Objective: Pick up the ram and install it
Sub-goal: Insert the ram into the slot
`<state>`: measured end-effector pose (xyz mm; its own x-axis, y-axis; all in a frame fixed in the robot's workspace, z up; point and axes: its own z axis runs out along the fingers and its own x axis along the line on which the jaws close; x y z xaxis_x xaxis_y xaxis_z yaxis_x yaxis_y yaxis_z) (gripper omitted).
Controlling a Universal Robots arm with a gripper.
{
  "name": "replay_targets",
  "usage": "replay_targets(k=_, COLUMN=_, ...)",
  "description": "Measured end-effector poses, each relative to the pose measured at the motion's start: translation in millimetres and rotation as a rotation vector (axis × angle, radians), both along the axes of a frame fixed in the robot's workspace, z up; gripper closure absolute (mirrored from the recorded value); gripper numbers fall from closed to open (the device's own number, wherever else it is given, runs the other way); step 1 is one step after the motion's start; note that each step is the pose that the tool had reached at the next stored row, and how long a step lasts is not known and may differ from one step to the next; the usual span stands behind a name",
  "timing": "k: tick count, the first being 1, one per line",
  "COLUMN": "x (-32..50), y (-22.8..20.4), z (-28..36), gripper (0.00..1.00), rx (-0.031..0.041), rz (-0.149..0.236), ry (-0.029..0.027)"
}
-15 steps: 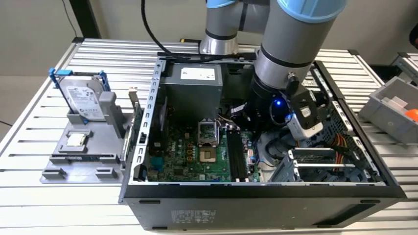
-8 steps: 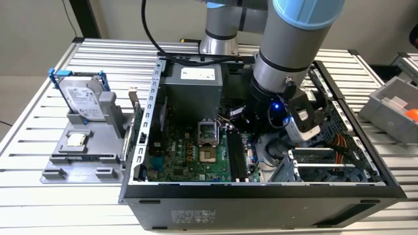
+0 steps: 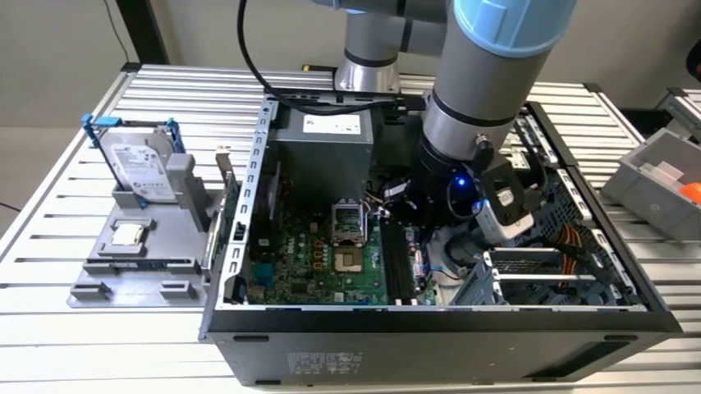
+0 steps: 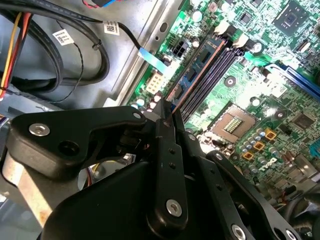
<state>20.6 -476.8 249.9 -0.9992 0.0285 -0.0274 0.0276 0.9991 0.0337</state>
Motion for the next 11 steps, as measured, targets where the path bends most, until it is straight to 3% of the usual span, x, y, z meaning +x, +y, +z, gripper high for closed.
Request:
replay_targets(k=6, x=0.0, y=1.6, z=-2.5, gripper=1.00, rx=0.0001, rz=0.000, ry=0.0001)
replay_targets(k=11, x=0.0, y=3.2, z=-8.5, gripper=1.00, rx=-0.0011, rz=0.000, ry=0.0001)
